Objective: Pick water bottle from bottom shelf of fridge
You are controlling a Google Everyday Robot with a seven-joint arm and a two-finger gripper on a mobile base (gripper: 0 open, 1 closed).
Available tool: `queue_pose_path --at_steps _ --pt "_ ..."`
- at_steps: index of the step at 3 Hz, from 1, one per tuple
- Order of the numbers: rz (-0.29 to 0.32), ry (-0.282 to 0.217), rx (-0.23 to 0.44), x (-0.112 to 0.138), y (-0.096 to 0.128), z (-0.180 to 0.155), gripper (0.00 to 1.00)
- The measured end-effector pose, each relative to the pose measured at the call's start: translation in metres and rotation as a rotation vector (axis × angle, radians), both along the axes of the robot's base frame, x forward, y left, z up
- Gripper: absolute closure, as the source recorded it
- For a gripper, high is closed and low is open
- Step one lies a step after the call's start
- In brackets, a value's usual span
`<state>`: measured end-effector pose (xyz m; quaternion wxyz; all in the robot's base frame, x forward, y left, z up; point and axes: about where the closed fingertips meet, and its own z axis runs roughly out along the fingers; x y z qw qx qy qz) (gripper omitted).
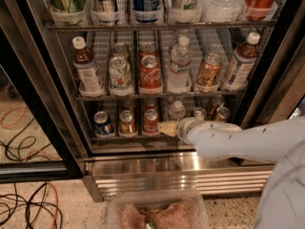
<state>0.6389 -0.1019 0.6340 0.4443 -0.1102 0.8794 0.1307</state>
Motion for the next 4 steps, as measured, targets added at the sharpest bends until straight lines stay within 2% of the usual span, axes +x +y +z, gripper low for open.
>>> queue_pose_path --at_steps 2,4 --pt "-0.022 -0.036 0.008 0.018 0.006 0.004 0.19" --pt "-0.059 -0.058 0.015 0.033 0.000 0.005 0.20"
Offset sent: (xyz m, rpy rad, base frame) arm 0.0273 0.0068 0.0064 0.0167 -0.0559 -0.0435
